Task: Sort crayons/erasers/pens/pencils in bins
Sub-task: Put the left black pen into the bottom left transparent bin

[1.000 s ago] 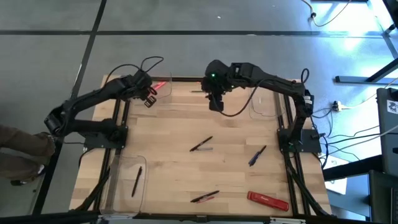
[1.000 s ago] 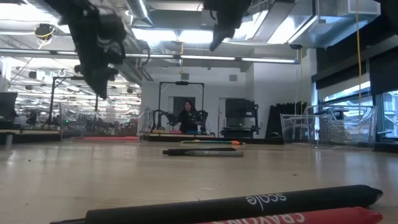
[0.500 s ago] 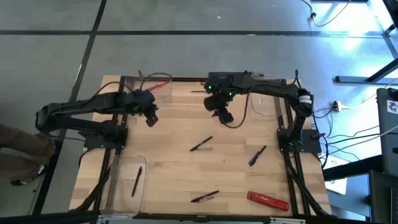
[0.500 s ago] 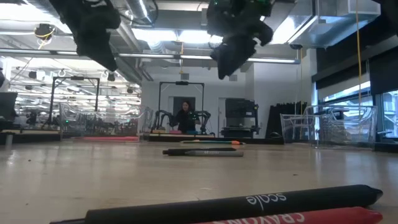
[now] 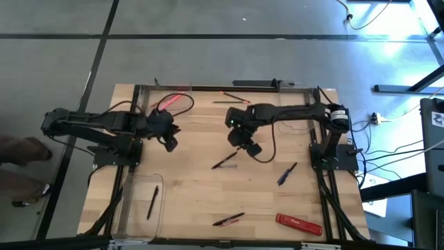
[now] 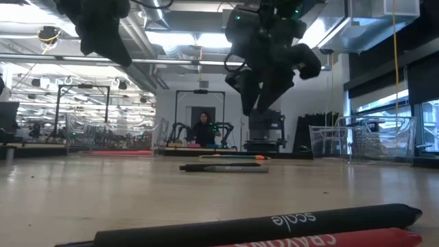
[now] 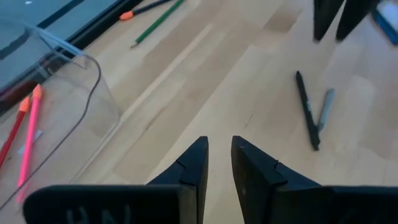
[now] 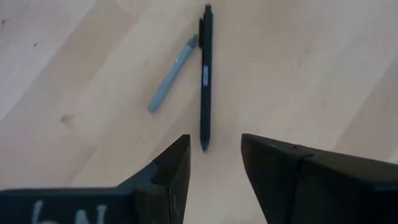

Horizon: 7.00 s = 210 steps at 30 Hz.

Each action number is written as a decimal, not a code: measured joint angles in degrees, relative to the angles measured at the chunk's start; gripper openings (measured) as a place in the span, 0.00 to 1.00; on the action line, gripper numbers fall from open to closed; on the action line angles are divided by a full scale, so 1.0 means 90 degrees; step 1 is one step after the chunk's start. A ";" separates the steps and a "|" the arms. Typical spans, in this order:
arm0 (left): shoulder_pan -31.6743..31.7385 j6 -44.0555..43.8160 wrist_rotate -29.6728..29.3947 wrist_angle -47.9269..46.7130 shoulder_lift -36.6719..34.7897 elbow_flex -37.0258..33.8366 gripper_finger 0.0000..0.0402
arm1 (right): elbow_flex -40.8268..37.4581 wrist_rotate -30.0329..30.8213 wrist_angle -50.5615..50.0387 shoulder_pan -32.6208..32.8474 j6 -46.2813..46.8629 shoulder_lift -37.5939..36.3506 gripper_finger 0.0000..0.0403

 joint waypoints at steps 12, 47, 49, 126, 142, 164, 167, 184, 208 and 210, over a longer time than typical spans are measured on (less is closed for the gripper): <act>-0.0273 -0.0039 -0.0024 0.0077 0.0000 0.0002 0.15 | -0.1044 0.0009 0.2285 0.0478 0.0010 0.0000 0.36; -0.0273 0.0163 -0.0031 0.0002 0.0000 0.0002 0.15 | -0.1274 -0.0096 0.3819 0.0589 0.0775 0.1133 0.36; -0.0273 0.0163 -0.0032 0.0000 0.0000 0.0002 0.15 | -0.1271 -0.0020 0.3864 0.0589 0.0741 0.1188 0.36; -0.0266 0.2104 0.0327 0.1068 0.0000 0.0002 0.15 | 0.1728 0.1538 0.2236 -0.0039 0.1850 0.1275 0.11; 0.0057 0.1218 0.0211 0.0701 0.0200 0.0007 0.22 | 0.1733 0.1612 0.2239 -0.0088 0.1831 0.1275 0.11; 0.0156 0.2821 -0.0251 0.0805 0.1569 0.0005 0.22 | 0.1735 0.1616 0.2323 -0.0088 0.1830 0.1273 0.11; 0.0248 0.2826 -0.0255 0.0809 0.1647 0.0005 0.22 | 0.1735 0.1616 0.2334 -0.0088 0.1829 0.1273 0.11; 0.0461 0.2838 -0.0102 0.0846 0.1709 0.0002 0.22 | 0.1735 0.1610 0.2371 -0.0088 0.1829 0.1263 0.11; 0.0444 0.3149 0.0144 0.1184 0.1705 0.0002 0.15 | 0.1735 0.1613 0.2365 -0.0086 0.1830 0.1263 0.11; 0.0444 0.3149 0.0216 0.1179 0.1705 0.0002 0.12 | 0.1735 0.1609 0.2355 -0.0086 0.1829 0.1263 0.11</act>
